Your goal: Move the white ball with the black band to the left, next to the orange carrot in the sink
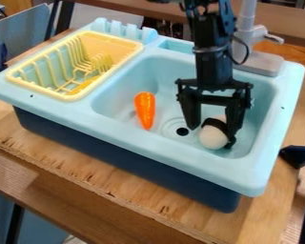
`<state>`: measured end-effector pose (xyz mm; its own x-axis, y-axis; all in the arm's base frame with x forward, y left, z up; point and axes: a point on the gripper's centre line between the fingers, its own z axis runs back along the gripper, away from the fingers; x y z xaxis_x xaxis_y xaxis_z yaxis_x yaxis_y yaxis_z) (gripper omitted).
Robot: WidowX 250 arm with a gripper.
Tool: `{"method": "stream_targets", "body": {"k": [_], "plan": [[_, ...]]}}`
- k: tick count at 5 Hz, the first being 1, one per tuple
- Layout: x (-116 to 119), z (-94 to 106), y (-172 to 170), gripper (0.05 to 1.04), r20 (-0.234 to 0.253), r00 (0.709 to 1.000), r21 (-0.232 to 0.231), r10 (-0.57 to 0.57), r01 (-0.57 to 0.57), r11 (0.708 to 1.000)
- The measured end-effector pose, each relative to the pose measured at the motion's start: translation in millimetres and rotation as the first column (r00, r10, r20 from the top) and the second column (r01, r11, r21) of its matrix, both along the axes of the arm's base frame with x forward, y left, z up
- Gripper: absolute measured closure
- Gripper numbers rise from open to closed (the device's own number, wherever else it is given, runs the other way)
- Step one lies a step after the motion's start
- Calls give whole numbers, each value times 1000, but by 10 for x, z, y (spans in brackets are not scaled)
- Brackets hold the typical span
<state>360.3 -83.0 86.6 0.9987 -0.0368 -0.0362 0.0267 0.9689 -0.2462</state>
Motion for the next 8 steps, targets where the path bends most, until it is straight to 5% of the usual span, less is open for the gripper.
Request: {"method": "stream_targets", "body": {"k": [1,2,4,6,8], "plan": [[-149,-130,-100,370,-44,999,-20,-4,3,1000],[-185,-127,-152,465,-15,1000,-54,17,-17,998],[-286,-29,-186,466,-9,1000,-39,-8,8,999],[-224,195,11,466,15,1000,40,-16,15,999],[-203,151,259,466,-20,1000,149,-2,5,989]]}}
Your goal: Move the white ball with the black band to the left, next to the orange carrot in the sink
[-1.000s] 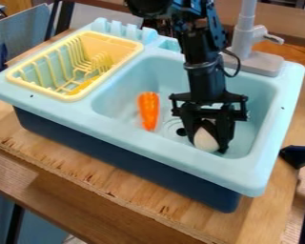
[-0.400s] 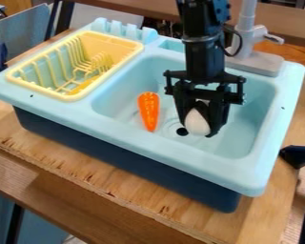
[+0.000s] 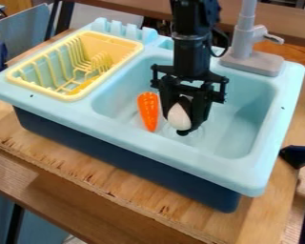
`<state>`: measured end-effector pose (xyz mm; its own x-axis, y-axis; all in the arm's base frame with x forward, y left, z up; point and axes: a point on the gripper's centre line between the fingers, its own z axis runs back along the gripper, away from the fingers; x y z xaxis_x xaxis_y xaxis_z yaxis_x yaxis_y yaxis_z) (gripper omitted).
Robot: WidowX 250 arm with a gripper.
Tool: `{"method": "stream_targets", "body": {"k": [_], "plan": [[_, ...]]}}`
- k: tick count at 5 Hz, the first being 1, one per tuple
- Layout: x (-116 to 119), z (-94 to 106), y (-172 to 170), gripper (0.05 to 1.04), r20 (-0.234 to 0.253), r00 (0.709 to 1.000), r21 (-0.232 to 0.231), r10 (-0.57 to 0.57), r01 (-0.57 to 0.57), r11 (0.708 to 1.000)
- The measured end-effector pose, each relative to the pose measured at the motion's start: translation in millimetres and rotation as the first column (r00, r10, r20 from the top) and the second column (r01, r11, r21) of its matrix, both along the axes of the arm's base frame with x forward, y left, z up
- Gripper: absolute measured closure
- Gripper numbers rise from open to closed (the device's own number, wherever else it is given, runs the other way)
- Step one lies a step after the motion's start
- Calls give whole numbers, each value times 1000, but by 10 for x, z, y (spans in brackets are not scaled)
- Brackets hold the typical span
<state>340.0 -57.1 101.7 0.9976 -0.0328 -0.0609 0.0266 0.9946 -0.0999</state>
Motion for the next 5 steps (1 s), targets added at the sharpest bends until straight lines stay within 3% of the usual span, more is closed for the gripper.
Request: {"method": "stream_targets", "body": {"k": [1,2,4,5], "plan": [[62,-18,29,466,-1,1000,16,-8,8,1000],[153,-21,154,466,18,999,-6,34,-34,999],[230,-113,278,470,5,997,-22,72,-72,997],[262,-172,248,470,6,996,-55,94,-93,994]]}}
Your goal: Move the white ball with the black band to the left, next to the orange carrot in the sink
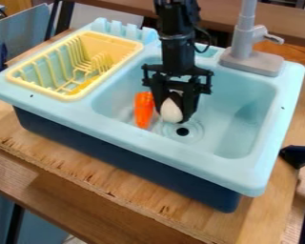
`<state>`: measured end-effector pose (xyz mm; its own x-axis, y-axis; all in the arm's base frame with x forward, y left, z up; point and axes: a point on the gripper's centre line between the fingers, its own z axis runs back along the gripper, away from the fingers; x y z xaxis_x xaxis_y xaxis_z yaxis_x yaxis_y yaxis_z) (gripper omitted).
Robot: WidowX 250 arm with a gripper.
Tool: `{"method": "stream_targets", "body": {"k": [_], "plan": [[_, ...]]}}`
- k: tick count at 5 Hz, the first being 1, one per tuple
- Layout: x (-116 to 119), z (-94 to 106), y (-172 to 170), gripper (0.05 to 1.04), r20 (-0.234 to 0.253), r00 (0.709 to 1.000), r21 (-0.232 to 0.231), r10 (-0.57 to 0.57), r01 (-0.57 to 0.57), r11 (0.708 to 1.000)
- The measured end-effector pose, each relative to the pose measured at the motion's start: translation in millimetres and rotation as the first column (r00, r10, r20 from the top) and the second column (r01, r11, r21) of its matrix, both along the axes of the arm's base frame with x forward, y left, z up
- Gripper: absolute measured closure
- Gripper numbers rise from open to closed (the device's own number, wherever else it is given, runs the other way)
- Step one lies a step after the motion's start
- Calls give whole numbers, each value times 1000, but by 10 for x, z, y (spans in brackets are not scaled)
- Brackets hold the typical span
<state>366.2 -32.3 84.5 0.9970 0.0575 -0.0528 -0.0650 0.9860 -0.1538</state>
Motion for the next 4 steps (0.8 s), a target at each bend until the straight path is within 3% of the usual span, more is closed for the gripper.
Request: {"method": "stream_targets", "body": {"k": [1,2,4], "plan": [[8,-69,-46,393,-11,1000,-18,1,-1,1000],[-3,-87,-86,115,-40,999,-25,-14,13,1000],[-12,-97,-101,84,-44,999,-13,-13,12,1000]]}}
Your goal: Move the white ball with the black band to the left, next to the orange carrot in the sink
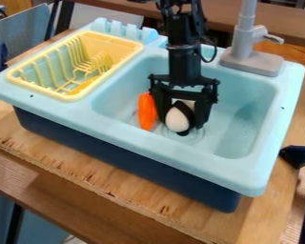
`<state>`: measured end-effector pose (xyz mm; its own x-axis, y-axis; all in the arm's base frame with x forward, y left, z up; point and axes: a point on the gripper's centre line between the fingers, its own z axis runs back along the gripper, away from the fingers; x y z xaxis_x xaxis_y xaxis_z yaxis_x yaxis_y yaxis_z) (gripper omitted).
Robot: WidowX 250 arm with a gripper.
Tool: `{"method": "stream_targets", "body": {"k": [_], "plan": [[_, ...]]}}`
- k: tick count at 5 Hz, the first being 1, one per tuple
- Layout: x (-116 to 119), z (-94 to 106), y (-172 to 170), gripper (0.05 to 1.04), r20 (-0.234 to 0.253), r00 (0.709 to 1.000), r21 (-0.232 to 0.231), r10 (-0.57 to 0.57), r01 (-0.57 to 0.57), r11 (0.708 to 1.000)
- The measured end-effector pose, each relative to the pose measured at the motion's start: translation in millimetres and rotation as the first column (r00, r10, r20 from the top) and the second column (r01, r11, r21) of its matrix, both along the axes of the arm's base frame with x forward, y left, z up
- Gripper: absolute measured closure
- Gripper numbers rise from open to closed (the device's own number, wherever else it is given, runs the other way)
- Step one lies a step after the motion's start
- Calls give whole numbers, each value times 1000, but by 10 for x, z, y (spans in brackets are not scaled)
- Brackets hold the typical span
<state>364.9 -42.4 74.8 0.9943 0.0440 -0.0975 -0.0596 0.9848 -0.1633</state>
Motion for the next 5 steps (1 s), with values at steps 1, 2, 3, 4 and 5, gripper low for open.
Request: {"method": "stream_targets", "body": {"k": [1,2,3,4,5], "plan": [[-59,186,-58,83,-4,999,57,-43,43,997],[-71,627,-162,83,74,994,118,-85,76,990],[-186,842,-187,83,57,993,179,-101,89,980],[-299,970,-189,83,33,995,211,-96,87,974],[-407,894,-234,83,-26,995,173,-95,98,980]]}}
